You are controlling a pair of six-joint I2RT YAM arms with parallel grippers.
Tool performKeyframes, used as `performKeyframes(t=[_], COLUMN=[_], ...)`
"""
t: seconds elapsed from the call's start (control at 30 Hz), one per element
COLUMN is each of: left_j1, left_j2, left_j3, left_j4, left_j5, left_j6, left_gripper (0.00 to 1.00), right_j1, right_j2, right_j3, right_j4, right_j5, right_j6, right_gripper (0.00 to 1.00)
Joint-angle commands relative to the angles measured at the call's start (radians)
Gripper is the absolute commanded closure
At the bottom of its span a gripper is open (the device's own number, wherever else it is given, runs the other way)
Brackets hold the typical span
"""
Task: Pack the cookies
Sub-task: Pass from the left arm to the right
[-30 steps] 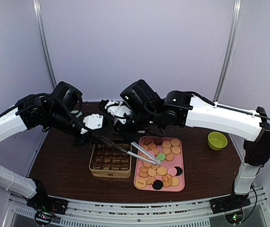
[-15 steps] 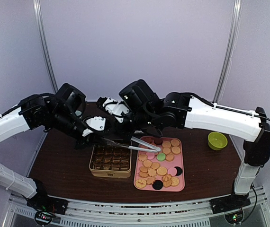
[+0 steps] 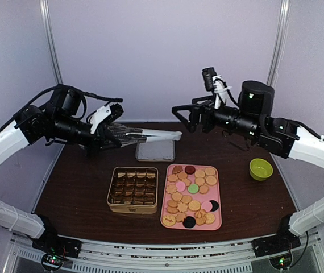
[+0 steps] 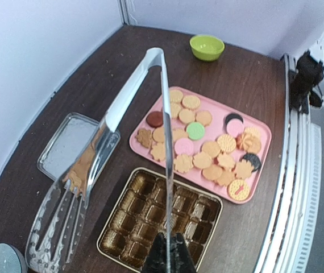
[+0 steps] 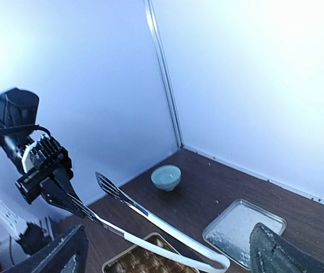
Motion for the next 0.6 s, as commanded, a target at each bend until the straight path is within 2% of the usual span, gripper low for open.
performKeyframes(t=[0.0, 0.1, 0.27, 0.4, 0.57], left_j1=[0.016, 0.035, 0.073, 0.114, 0.119], left_j2=[-0.015, 0.004, 0.010, 0.019, 0.034], left_j3=[0.123, 0.165, 0.155, 0.127, 0.103], left_j4=[0.140, 0.201, 0.307, 0.406, 0.501], left_j5=[0.119, 0.189, 0.253, 0.344, 0.456], left_j6=[-0.172, -0.293, -0.439, -0.564, -0.681], left_gripper=[1.00, 1.00, 1.00, 1.00, 1.00], right_j1=[-0.086, -0.146, -0.175, -0.183, -0.185], right_j2=[-0.096, -0.120, -0.112, -0.037, 0.119], right_j3=[-0.218, -0.318, -0.414, -0.411, -0.322], right_j4=[0.391, 0.574, 0.831, 0.993, 1.157], right_j5=[-0.193, -0.245, -0.254, -0.300, -0.367], right_j6=[0.254, 0.418, 0.538, 0.627, 0.749], right_gripper=[0.00, 0.00, 0.00, 0.00, 0.00])
